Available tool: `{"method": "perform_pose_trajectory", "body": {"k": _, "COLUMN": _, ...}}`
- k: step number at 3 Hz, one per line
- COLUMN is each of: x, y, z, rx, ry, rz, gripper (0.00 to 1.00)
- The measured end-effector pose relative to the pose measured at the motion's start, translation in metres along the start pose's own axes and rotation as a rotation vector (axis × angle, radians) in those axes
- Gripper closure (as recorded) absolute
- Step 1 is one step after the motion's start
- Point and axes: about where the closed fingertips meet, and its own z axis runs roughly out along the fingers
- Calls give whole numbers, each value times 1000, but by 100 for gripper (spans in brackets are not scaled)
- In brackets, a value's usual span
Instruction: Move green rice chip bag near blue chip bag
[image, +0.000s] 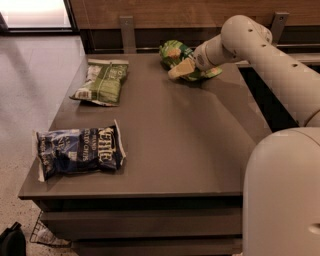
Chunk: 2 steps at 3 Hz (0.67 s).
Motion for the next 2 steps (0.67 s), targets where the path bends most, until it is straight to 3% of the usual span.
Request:
{"method": "perform_pose_trajectory", "body": {"k": 1, "x": 1, "y": 3, "z": 4, "rx": -6, "ry": 4, "rz": -2, "gripper": 51}}
{"method": "perform_pose_trajectory", "body": {"k": 2, "x": 2, "y": 5, "z": 6, "rx": -9, "ry": 6, "rz": -2, "gripper": 74}}
